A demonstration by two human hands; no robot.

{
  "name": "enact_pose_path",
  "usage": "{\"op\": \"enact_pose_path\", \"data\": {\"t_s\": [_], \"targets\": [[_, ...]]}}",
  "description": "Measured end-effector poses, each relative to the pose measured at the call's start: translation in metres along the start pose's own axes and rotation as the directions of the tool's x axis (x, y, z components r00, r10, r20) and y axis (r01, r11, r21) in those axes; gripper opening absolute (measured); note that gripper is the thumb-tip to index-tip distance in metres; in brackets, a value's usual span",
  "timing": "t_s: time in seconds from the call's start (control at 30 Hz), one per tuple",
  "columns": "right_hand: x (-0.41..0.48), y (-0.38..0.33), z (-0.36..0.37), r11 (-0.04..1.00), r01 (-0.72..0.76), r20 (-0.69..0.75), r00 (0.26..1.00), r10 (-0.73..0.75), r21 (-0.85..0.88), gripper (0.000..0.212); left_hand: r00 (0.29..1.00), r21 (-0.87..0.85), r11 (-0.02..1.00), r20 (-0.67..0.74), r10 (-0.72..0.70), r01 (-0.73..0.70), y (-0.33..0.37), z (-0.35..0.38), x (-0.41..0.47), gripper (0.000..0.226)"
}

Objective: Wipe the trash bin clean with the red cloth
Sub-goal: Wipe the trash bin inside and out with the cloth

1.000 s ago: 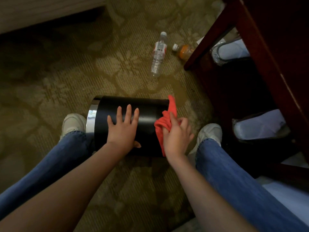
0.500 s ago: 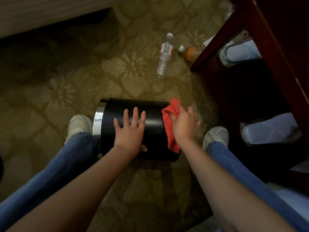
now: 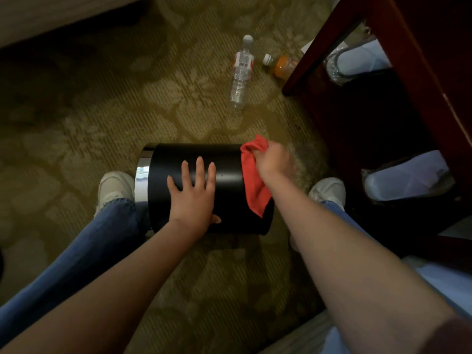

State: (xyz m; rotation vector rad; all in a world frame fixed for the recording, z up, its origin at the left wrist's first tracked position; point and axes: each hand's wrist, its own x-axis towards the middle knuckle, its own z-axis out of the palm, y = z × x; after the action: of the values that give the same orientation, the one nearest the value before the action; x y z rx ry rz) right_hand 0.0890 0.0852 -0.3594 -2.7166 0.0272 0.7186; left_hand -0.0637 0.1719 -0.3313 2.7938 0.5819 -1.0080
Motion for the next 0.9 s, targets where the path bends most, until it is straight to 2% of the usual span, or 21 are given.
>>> {"op": "enact_pose_path", "data": {"t_s": [0.07, 0.2, 0.43, 0.57, 0.7, 0.8, 0.9], "targets": [[0.015, -0.005, -0.001, 0.999, -0.002, 0.057, 0.998, 0.005, -0.052, 0.039, 1.0, 0.003, 1.0, -0.006, 0.005, -0.005, 0.001, 0.003, 0.0, 0.121], [-0.009, 0.016, 0.005, 0.982, 0.164, -0.048, 0.984, -0.169, -0.088, 0.041, 1.0, 0.021, 1.0, -0.002, 0.015, -0.015, 0.001, 0.002, -0.002, 0.12], [-0.086, 0.054, 0.009, 0.976, 0.215, -0.116, 0.969, -0.218, -0.039, 0.062, 1.0, 0.038, 0.999, -0.009, 0.021, -0.02, 0.001, 0.001, -0.004, 0.12], [-0.055, 0.039, 0.003, 0.963, 0.226, -0.086, 0.967, -0.24, -0.148, 0.054, 0.999, 0.017, 1.0, -0.027, 0.021, -0.02, -0.001, 0.002, -0.001, 0.119], [-0.007, -0.001, -0.003, 0.973, 0.12, -0.006, 0.992, -0.123, -0.199, 0.04, 0.999, 0.044, 0.999, -0.042, 0.025, -0.024, 0.004, 0.009, -0.009, 0.119], [-0.011, 0.0, 0.001, 0.951, 0.187, -0.03, 0.979, -0.201, -0.245, 0.039, 0.998, 0.033, 0.999, -0.051, 0.038, -0.036, 0.001, 0.007, -0.008, 0.118], [-0.038, 0.021, 0.0, 0.894, 0.318, -0.088, 0.928, -0.362, -0.315, 0.044, 0.998, 0.038, 0.999, -0.038, 0.04, -0.039, 0.0, 0.006, -0.01, 0.119]]}}
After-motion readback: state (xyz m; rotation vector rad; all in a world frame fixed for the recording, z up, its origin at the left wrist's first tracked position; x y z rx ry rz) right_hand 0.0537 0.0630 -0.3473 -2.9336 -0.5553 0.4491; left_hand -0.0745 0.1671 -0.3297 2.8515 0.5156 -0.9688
